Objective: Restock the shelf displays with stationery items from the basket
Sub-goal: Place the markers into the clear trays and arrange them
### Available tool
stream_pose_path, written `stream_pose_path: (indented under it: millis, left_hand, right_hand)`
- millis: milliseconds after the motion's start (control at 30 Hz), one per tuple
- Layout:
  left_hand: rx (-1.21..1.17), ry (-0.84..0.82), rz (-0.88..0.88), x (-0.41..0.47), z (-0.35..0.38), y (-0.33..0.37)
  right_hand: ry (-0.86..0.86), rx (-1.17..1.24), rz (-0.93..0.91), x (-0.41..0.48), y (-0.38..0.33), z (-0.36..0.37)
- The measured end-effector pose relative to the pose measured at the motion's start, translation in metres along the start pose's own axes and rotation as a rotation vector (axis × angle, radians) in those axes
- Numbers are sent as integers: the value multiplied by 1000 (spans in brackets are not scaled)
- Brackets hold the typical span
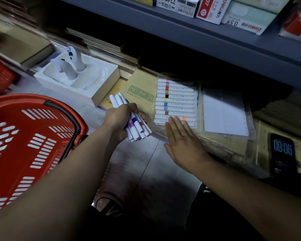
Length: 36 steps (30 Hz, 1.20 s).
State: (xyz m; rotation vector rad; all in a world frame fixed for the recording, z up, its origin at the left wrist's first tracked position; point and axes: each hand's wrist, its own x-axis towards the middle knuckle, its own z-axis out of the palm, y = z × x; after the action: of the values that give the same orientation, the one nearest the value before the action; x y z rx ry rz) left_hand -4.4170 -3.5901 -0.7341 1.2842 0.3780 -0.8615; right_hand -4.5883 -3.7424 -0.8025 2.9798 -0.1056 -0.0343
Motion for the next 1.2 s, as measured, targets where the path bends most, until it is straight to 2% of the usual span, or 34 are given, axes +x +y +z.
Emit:
stream_pose_path:
  millis: [67, 133, 167, 233, 300, 400, 600, 667, 733, 867, 1033, 1200]
  left_hand:
    - [5, -20, -9, -2, 1, -1]
    - [4, -52, -25, -5, 2, -1]
    - [7, -69, -38, -6, 3, -1]
    - [29, -96, -63, -8, 5, -4]
    - [47, -110, -87, -10, 9, -7]
    - [47, -114, -112, -12, 15, -11]
    - [43, -138, -134, -8, 12, -12]
    - [16, -121, -117, -7, 10, -12]
    - [-14, -74, -88, -4, 9, -11]
    - [-6, -7, -50, -1, 5, -4]
    - [16, 42, -42, 1, -2, 3]
    - [9, 29, -55, 0, -2, 2]
  right_hand:
    - [-18, 20, 3, 3, 0, -9]
    - [-78, 162, 14, 10, 1, -23]
    - [-76, 306, 17, 15, 0, -35]
    - [48, 640, 77, 24, -2, -55]
    - [116, 945, 255, 33, -9, -71]
    - [-8, 1256, 511, 43, -17, -81]
    - [-142, 1667, 701, 45, -5, -88]
    - [-99, 1514, 684, 47, 3, -84]
    - [-3, 1242, 610, 46, 12, -77]
    - [73, 714, 297, 37, 29, -57]
    - [135, 463, 90, 26, 32, -39]
    - [178, 254, 69, 26, 28, -35]
